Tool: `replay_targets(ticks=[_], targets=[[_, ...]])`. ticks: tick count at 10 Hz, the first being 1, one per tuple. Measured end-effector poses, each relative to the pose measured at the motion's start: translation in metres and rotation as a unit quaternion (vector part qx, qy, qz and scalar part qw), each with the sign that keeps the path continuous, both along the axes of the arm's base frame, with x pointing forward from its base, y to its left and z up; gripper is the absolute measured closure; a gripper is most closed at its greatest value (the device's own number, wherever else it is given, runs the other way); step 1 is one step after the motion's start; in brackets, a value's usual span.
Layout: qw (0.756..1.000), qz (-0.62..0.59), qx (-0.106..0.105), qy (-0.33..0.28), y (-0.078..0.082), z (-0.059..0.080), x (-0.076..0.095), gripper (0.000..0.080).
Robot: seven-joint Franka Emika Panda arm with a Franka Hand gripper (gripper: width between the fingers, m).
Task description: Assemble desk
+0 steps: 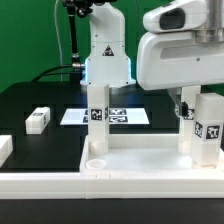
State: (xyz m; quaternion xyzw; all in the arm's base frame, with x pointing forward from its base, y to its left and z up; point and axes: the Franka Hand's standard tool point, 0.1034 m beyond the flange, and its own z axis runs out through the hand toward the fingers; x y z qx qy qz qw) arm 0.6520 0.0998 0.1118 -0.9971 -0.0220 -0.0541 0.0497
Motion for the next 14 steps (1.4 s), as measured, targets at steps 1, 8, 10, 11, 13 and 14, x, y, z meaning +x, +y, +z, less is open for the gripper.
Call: replay_targets(ticks=[1, 8, 10, 11, 13, 14], targets=[[1.000, -0.014, -0.002, 0.005, -0.0044, -0.0027, -0.0067, 0.0150], [0.968, -0.249, 0.024, 0.030, -0.0017, -0.0041, -0.0040, 0.0511], [0.897, -0.434, 0.050, 0.065, -0.0021, -0.0050, -0.0045, 0.0511], [0.843, -0.528, 0.066, 0.080, -0.0036, -0.0056, -0.0040, 0.0511], [0.780, -0.612, 0.087, 0.097, -0.0040, -0.0059, -0.0047, 0.0508], [0.757, -0.639, 0.089, 0.101, -0.0030, -0.0060, -0.0050, 0.0508]])
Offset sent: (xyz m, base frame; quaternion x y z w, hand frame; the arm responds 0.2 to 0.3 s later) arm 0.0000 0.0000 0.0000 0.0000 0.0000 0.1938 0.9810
